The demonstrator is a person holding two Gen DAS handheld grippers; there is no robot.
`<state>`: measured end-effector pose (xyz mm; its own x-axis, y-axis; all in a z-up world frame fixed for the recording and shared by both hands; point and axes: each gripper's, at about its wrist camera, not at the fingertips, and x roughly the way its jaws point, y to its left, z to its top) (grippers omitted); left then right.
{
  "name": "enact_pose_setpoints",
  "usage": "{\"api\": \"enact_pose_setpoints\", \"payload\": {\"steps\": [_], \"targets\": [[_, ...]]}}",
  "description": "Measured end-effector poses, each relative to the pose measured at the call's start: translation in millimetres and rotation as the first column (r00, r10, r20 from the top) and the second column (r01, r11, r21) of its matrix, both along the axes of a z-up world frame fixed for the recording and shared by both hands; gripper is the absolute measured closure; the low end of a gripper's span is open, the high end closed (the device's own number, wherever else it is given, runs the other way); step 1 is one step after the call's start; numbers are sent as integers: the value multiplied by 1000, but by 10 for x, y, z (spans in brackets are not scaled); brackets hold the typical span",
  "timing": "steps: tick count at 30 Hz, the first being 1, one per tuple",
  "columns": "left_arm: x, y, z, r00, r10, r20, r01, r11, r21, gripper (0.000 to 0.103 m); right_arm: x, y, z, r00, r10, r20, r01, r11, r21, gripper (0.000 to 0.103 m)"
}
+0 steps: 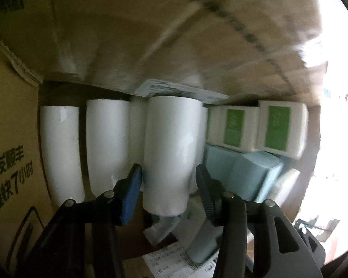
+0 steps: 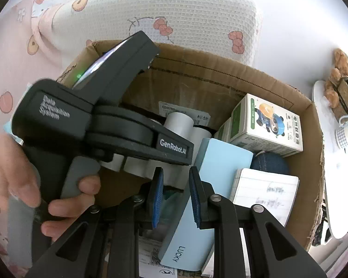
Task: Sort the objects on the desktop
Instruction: 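Lower the roll into the box and open both tools, then withdraw both open tools from the box back to the roll pile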
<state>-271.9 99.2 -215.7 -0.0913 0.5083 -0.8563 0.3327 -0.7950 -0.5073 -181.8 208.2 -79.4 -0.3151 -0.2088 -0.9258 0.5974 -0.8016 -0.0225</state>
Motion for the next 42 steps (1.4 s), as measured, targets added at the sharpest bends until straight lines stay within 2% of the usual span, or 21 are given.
{"api": "enact_pose_setpoints", "payload": {"steps": [5, 7, 8, 9, 11, 16, 21, 22, 23, 25, 27, 32, 35, 39, 41, 42], "targets": [[39, -26, 233, 996, 16, -89, -19, 999, -33, 51, -117, -65, -81, 1000, -11, -3, 11, 1000, 6, 84], [41, -18, 289, 994, -5, -112, 3, 1000, -24, 68, -104, -45, -57, 1000, -18, -8, 18, 1000, 5, 84], [41, -7, 319, 992, -22, -124, 19, 1000, -23, 83, -134, -50, -69, 1000, -22, -9, 22, 1000, 3, 84], [44, 2, 347, 989, -37, -141, 34, 999, -26, 93, -187, -56, -82, 1000, -27, -9, 27, 1000, 0, 84], [74, 10, 415, 981, -57, -186, 48, 997, -54, 98, -168, -34, -52, 999, -34, -9, 33, 999, -8, 84], [190, -28, 724, 930, -98, -354, 52, 989, -138, 100, -199, -40, -9, 999, -39, -10, 39, 999, -20, 84], [498, -99, 1137, 856, -141, -498, 35, 976, -216, 99, -141, -107, 44, 999, -41, -7, 41, 998, -44, 84], [594, -232, 1159, 846, -140, -515, 34, 977, -210, 99, -138, -123, 48, 999, -43, -3, 43, 998, -51, 84], [654, -303, 1178, 833, -120, -540, 30, 985, -172, 99, -134, -140, 50, 999, -46, 4, 46, 997, -64, 84], [813, -563, 1188, 827, -63, -558, 18, 996, -86, 99, -119, -160, 65, 998, -61, 15, 62, 992, -114, 84], [815, -614, 1197, 828, 11, -561, -23, 1000, -15, 99, -58, -178, 94, 995, -95, 29, 99, 979, -179, 84], [1050, -783, 1282, 792, 65, -606, -93, 996, -14, 99, 29, -326, 127, 996, -91, 7, 91, 971, -221, 84], [1280, -935, 1354, 754, 62, -653, -147, 986, -75, 99, 75, -374, 185, 995, -100, -18, 94, 973, -213, 84], [1592, -1115, 1390, 704, 28, -709, -236, 952, -197, 99, 152, -431, 267, 995, -93, -31, 84, 972, -219, 84], [1722, -1173, 1354, 691, 17, -723, -274, 932, -240, 99, 179, -504, 297, 996, -77, -38, 66, 973, -220, 84], [1791, -1219, 1319, 692, 16, -721, -288, 923, -256, 99, 199, -549, 316, 997, -69, -45, 57, 974, -220, 84]]}}
